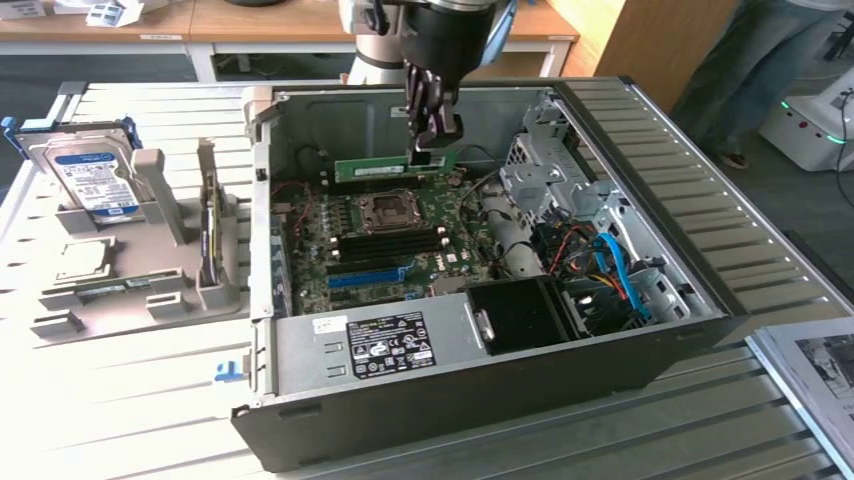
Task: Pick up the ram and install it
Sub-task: 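Insert the ram into the slot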
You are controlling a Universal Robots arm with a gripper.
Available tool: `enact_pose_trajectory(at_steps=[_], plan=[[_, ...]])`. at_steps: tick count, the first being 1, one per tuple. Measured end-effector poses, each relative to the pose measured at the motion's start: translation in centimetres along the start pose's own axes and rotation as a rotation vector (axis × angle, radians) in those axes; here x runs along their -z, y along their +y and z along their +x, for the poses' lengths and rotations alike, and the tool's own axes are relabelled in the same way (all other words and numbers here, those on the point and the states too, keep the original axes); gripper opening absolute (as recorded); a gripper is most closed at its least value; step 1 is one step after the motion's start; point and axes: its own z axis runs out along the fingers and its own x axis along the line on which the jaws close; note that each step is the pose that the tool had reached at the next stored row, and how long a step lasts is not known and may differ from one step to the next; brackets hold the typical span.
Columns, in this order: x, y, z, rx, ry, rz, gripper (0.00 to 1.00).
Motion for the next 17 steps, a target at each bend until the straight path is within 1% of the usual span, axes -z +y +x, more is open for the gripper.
enact_pose_trajectory(at_steps=[17], plan=[[-0.95,-0.05,0.04,0.000,-0.0001,0.0001,0.12]])
